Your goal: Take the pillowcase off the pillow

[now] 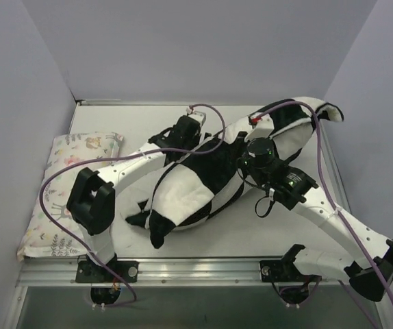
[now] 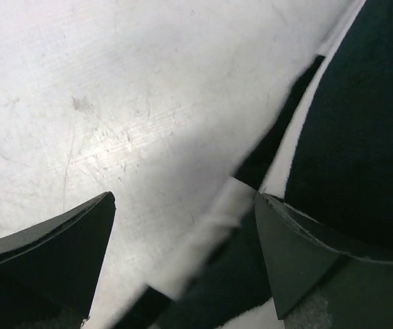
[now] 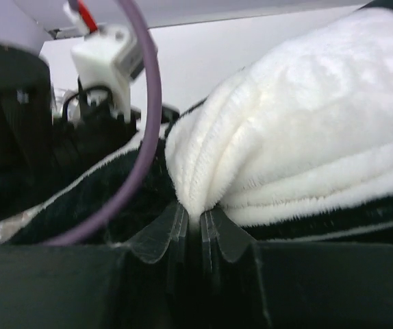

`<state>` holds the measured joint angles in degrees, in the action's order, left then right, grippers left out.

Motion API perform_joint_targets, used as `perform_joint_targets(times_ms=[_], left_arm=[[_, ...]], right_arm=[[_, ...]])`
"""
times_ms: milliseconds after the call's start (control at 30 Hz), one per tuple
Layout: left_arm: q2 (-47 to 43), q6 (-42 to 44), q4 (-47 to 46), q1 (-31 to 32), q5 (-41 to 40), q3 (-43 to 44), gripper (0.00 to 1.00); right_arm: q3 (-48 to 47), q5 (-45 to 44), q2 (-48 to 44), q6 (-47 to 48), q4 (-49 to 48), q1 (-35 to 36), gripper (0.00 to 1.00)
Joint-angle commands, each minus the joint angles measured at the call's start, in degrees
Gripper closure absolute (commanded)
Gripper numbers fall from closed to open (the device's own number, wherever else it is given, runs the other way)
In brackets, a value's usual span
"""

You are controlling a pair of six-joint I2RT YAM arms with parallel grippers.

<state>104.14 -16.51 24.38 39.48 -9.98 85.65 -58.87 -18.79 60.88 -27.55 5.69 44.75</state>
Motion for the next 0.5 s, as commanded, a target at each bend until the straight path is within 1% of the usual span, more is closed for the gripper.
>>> perform_joint_targets(times_ms=[0, 33, 100, 133, 267, 300, 333, 400, 467], left_arm=[[-6.74, -3.43, 2.60, 3.67, 3.56, -1.96, 0.07], [-7.89, -4.31, 2.78, 3.58, 2.69, -2.32, 0.07], [-11.49, -6.06, 4.26, 2.71, 0.58, -2.59, 0.05], [-13.94, -6.77, 4.88, 2.18, -2.12, -2.50, 0.04], [-21.59, -8.01, 6.99, -3.44, -5.93, -0.66, 0.03], [-23.09, -8.10, 7.78, -5.62, -6.37, 0.21, 0.03], [-25.97, -7.92, 8.31, -6.34, -7.68, 1.96, 0.03], [-28.54, -7.57, 9.89, -6.52, -8.92, 3.64, 0.03], [-31.79, -7.92, 10.68, -6.18, -7.52, 3.57, 0.03]], right_arm=[[-7.83, 4.45, 7.04, 1.28, -7.19, -4.56, 1.00], [-8.36, 6.55, 10.10, 0.75, -7.19, -5.37, 1.00], [-9.24, 8.41, 13.02, -0.74, -7.54, -7.21, 1.00], [-9.33, 9.37, 15.64, -1.36, -7.80, -7.48, 1.00], [-9.86, 11.13, 21.81, -4.26, -9.38, -8.63, 1.00], [-10.21, 11.31, 22.95, -4.61, -9.99, -8.80, 1.00], [-10.65, 11.84, 25.23, -5.14, -10.17, -9.33, 1.00], [-12.48, 14.20, 27.61, -6.28, -10.61, -9.77, 1.00], [-14.42, 15.97, 30.86, -6.55, -10.70, -10.30, 1.00]])
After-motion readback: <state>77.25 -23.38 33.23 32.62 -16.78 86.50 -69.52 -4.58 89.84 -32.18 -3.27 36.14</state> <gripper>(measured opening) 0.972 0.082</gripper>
